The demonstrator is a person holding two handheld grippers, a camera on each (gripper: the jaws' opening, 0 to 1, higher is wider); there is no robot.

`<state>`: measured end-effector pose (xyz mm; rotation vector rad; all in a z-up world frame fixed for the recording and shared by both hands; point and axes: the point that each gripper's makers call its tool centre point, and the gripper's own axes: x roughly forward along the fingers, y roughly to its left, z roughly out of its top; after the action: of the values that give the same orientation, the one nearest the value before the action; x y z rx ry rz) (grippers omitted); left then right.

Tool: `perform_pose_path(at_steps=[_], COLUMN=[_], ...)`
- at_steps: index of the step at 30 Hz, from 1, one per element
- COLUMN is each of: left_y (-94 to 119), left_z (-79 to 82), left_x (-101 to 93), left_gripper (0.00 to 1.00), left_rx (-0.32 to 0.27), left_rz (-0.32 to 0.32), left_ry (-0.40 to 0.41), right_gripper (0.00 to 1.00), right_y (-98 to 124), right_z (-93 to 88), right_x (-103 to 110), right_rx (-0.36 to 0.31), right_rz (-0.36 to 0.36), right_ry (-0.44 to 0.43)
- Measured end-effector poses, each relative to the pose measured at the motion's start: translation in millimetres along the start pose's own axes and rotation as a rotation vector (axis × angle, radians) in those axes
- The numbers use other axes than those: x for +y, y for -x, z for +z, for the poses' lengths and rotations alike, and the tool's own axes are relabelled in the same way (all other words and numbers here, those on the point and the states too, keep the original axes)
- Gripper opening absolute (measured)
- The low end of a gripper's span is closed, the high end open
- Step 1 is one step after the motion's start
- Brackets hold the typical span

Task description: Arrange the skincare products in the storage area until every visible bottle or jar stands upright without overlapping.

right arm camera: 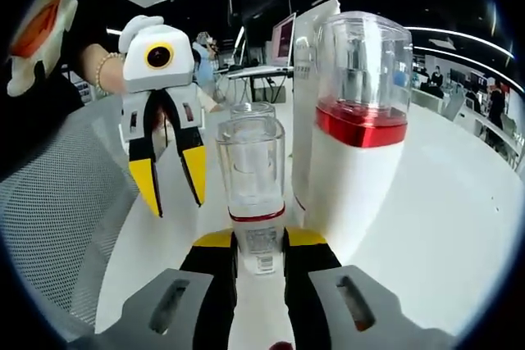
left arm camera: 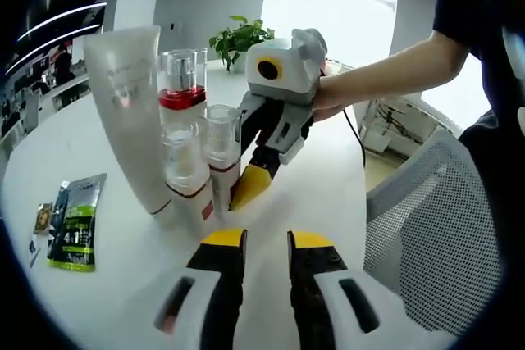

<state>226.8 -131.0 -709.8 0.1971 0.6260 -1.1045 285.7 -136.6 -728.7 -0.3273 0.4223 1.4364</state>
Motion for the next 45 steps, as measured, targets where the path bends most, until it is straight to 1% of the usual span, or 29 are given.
perform_pose_path(at_steps=[6,17,19,22,28,31,37,40,43,45], left_y=[-1.3,-2.1,-1.9,-1.6,-1.3,0.0,5.9,10.1,15.4,19.8], left_z=[-1.3,-3.6,-3.8,-3.7,-4.1,-1.9,3.8,5.8,5.3,5.4], left_x=[-1.3,-2.2,-1.4,-1.2,-1.4,-0.7,2.3,2.1,3.2,3.9], left_gripper=[0.14,0.13,0.13,0.13,0.14,0.15,0.19,0.24,0.26,0.29], left_rx=[0.003,0.009,0.008,0.006,0.008,0.001,-0.014,-0.018,-0.02,-0.022], left_rz=[-0.003,-0.008,-0.008,-0.008,-0.009,-0.007,0.006,0.006,0.017,0.031], left_ry=[-0.002,-0.003,-0.003,-0.002,0.001,0.017,0.036,0.069,0.083,0.091], right_gripper=[0.21,0.21,0.22,0.24,0.26,0.28,0.33,0.35,0.4,0.44], right_y=[0.5,-0.1,-0.6,-0.5,5.5,10.4,17.8,22.1,27.5,30.7], right_z=[0.1,-0.7,-4.7,-4.4,-7.6,-11.3,-12.3,-12.8,-12.5,-10.4], right_x=[-0.5,-2.9,-2.6,-0.7,-3.5,-4.7,-0.4,2.1,3.4,3.6], right_rx=[-0.002,0.001,0.019,0.016,0.027,0.042,0.052,0.055,0.056,0.045], right_rz=[-0.009,-0.006,-0.007,-0.006,-0.022,-0.031,-0.064,-0.084,-0.11,-0.135], right_ry=[0.0,0.0,0.003,-0.006,-0.025,-0.03,-0.054,-0.063,-0.078,-0.101])
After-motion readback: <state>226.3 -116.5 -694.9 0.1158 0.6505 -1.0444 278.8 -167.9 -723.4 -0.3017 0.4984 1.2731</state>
